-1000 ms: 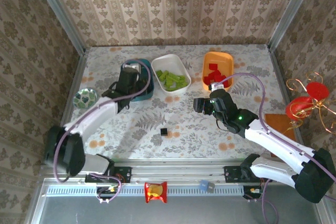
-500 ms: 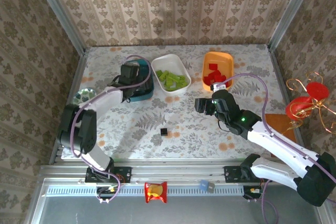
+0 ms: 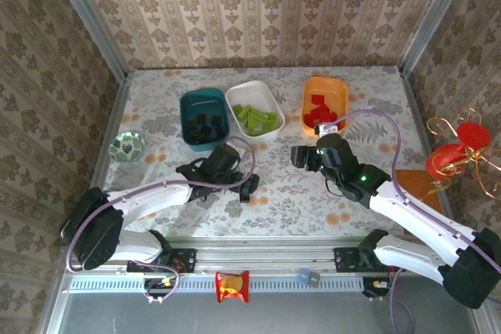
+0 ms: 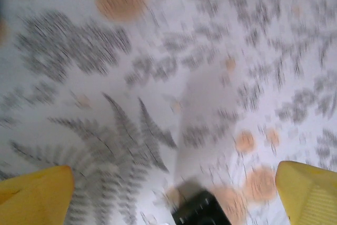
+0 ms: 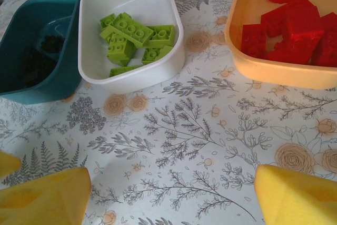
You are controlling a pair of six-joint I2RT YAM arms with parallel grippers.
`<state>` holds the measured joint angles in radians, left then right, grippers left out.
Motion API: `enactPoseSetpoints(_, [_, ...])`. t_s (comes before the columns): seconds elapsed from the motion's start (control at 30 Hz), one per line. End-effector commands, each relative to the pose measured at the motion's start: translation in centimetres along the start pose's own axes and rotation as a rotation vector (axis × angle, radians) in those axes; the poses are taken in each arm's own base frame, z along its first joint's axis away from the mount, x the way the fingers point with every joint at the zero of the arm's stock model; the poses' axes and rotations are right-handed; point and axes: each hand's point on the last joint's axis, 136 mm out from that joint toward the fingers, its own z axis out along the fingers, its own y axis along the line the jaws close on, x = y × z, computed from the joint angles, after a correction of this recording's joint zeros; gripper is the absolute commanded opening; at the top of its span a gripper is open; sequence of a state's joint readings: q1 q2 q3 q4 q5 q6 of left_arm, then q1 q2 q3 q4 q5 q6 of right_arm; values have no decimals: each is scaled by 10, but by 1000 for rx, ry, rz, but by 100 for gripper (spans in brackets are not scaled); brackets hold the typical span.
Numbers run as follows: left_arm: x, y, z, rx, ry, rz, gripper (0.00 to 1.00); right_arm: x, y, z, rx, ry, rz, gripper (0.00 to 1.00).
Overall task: Sort the legos into containers by color
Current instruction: Pick up the lego from the middle-left of the table.
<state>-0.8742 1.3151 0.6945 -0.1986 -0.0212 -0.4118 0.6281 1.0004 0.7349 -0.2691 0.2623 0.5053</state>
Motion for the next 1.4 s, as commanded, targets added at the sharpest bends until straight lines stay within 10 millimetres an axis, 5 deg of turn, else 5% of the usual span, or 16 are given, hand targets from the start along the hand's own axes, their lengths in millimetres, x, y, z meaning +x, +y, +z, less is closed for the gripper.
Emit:
enactPoseSetpoints(0.0, [22,-21,0,71,70,13,98,1,-6,0,25,-9,19,82])
enactPoseSetpoints(0.13, [44,-24,11,71,133,27,93,5,-7,3,27,4,25,82])
enactPoseSetpoints(0.33, [51,-17,23,30,172,28,71,6,-8,2,28,3,28,82])
enactPoseSetpoints(0.57, [69,-12,40,2,256,43,56,7,-10,1,34,4,30,82])
enactPoseSetpoints(0.97, [64,-11,32,-5,227,48,39,5,-9,2,37,6,26,82])
enactPoseSetpoints(1.1, [37,-6,16,-6,143,17,39,4,-8,2,35,5,25,82])
enactPoseSetpoints(1.37, [-60,30,-35,-51,-112,-59,40,1,-6,2,34,2,26,82])
